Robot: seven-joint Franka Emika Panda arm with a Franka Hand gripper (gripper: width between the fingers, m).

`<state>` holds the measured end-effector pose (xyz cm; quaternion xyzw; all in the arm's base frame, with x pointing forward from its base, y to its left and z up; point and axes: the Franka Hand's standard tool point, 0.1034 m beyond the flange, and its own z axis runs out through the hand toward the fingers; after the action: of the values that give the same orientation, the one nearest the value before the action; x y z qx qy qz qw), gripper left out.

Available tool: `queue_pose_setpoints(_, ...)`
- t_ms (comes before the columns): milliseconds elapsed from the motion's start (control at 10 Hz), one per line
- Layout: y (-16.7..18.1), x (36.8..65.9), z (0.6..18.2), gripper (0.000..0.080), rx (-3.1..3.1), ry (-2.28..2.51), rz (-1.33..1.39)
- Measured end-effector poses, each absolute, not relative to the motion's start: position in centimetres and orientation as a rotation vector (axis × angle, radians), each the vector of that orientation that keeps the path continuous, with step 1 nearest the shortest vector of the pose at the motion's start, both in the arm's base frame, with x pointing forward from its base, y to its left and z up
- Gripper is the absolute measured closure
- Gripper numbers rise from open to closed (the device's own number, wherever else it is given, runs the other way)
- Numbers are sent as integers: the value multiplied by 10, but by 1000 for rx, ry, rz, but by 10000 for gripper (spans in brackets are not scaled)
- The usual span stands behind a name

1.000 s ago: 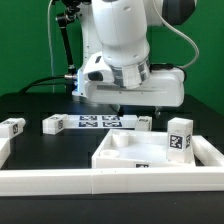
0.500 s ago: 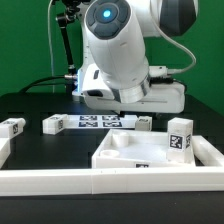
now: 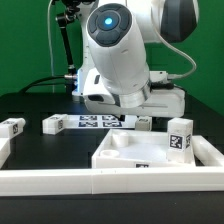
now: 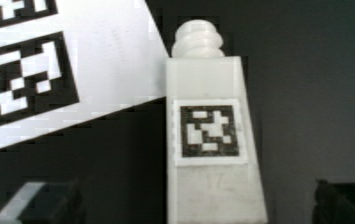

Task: Assemble square table

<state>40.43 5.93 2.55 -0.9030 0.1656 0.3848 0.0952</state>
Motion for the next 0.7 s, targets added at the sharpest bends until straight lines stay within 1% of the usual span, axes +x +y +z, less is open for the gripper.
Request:
queue_pose_setpoints(200,59,401,17,150,-2616,483,1265)
queue_pose_setpoints(400,60,400,12,150,-2633,485,1241)
queue_pose_setpoints(700,64,399,9,150,-2636,479,1242)
